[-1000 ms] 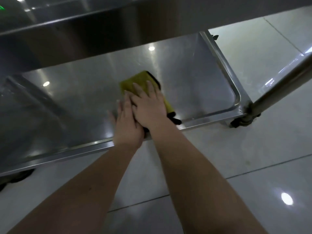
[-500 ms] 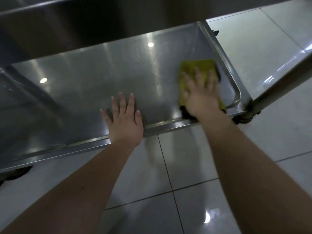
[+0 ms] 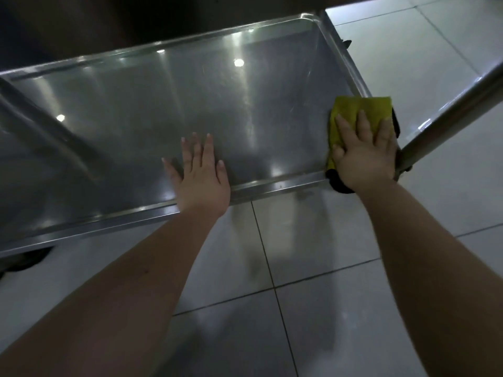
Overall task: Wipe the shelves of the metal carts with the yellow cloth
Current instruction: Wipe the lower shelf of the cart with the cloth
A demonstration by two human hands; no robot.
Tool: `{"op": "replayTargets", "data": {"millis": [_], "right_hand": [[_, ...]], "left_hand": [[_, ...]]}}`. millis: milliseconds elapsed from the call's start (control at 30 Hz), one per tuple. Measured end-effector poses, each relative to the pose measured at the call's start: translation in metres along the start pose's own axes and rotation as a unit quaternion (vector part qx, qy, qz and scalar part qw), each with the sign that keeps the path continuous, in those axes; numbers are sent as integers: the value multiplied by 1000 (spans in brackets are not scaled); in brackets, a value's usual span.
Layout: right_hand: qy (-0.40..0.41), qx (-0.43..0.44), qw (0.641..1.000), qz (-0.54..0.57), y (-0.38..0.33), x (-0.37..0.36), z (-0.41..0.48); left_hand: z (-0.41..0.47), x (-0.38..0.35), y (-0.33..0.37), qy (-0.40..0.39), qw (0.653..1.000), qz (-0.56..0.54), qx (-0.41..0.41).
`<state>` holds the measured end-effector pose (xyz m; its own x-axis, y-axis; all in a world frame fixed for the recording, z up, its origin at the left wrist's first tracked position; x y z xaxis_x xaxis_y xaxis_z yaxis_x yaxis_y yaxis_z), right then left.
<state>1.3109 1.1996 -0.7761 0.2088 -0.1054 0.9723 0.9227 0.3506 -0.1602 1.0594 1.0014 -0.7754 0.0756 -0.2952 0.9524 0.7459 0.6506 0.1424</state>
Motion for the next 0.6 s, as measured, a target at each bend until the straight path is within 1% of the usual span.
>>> {"op": "replayTargets", "data": {"millis": [33, 100, 167, 233, 300, 367, 467, 600], "right_hand": [[-8, 6, 1000, -9, -18, -1, -9], [-21, 61, 998, -4, -73, -6, -37], [-16, 137, 989, 48, -136, -7, -76], [-13, 165, 981, 97, -167, -6, -101], [-13, 166, 981, 100, -170, -4, -105], [-13, 164, 982, 90, -163, -4, -103], [-14, 153, 982, 111, -164, -3, -104], [-11, 140, 984, 107, -163, -4, -105]], "left_hand": [[0, 0, 0, 1, 1000, -2, -2], [1, 0, -1, -2, 1000, -6, 1], [3, 0, -2, -13, 1000, -13, 2], [3, 5, 0, -26, 998, -51, -5], [0, 21, -4, -15, 994, -108, -7], [-3, 41, -16, 2, 992, -121, -25], [-8, 56, -58, -8, 997, -51, -56], [-14, 62, -136, -37, 998, 31, -46]]}}
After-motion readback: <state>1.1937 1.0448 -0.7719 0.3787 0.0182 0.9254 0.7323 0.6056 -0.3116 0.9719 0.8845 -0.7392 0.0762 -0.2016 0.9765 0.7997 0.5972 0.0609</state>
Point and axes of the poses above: each hand's wrist, its own z-axis towards the middle knuckle, its own x-axis out of the back of the hand, y = z × x, the point moved 9 cm from there along z, towards the middle knuckle, and after that the axes turned 13 degrees about y, right-handed, at the moved point
